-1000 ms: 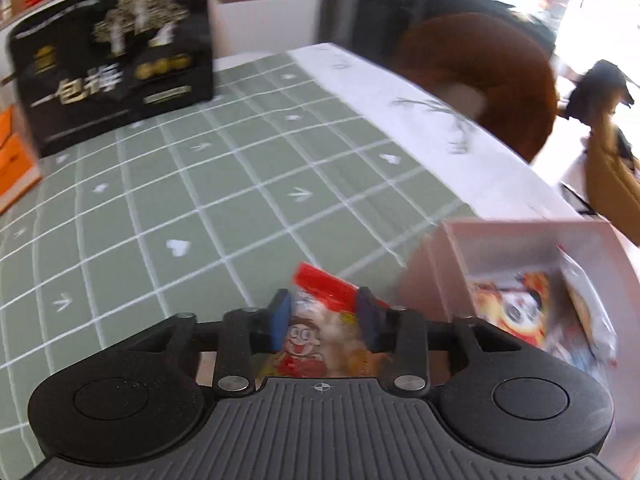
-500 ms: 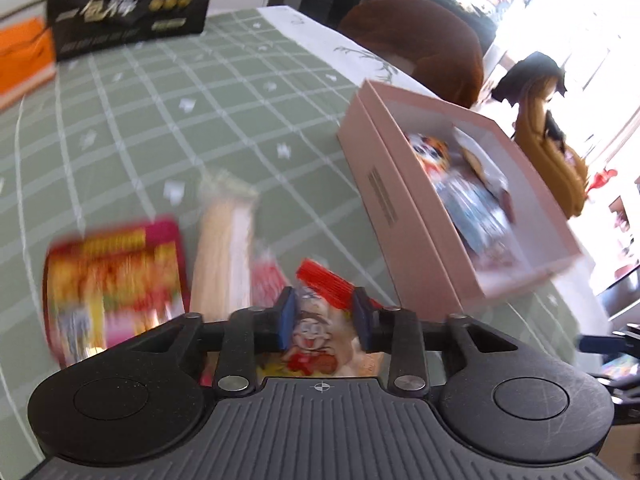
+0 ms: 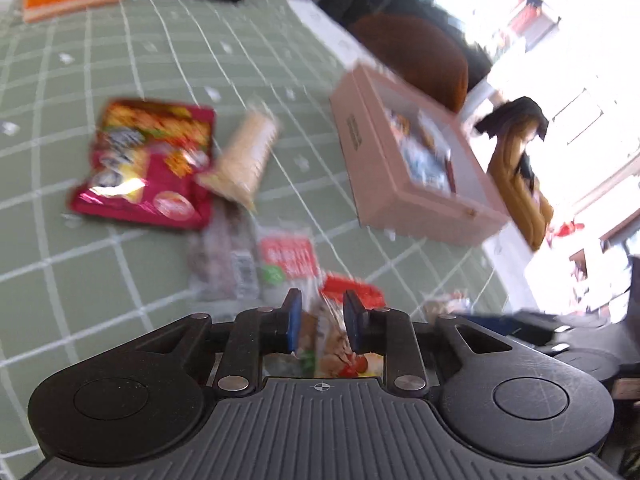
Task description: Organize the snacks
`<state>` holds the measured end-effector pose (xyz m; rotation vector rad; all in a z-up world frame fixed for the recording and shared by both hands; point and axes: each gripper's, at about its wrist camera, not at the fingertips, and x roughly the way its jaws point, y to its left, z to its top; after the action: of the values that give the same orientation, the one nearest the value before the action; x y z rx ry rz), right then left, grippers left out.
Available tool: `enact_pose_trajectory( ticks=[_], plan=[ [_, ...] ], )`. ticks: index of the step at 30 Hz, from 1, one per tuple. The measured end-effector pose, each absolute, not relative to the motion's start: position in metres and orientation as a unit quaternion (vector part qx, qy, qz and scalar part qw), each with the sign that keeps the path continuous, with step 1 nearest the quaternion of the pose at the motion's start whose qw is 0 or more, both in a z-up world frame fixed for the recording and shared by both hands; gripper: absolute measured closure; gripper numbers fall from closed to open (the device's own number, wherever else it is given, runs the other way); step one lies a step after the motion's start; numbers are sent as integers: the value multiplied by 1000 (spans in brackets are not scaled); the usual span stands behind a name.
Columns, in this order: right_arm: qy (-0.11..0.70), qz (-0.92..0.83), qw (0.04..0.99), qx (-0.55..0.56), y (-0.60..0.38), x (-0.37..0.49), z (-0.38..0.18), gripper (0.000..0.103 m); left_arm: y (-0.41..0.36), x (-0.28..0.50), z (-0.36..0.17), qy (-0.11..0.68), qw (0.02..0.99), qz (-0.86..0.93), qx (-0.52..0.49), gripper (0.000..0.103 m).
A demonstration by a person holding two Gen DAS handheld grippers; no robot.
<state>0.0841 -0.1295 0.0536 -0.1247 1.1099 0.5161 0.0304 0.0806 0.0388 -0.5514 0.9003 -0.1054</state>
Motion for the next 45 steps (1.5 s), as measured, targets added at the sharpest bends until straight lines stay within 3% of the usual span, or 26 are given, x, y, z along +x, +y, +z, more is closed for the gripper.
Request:
enact_pose_trajectory(
  ticks=[7,9,12,19,21,22,30,45],
  plan=[
    [551,282,785,-25,-77,86,35,29,106,25,43,427,863,14,-269,76],
    [545,271,792,-39,-74,82,35,49,103,25,40,433,863,10,-260,76],
    [533,261,803,-54,-90,78,40,51,89,31,36,450,863,1,-230,76],
    [543,199,815,-44,-154,80,37,51,38,39,28,471,874,-32,-117,72],
    [544,191,816,-37,-164,79,35,50,26,40,25,468,878,-49,-85,60],
    [545,189,817,-31,-169,78,35,50,21,40,25,470,878,-51,-70,58],
    [538,194,819,-39,-168,68,29,36,10,24,33,455,888,-62,-38,61],
    [511,196,835,-57,-173,58,47,36,-16,30,23,469,878,-89,27,54]
  ],
)
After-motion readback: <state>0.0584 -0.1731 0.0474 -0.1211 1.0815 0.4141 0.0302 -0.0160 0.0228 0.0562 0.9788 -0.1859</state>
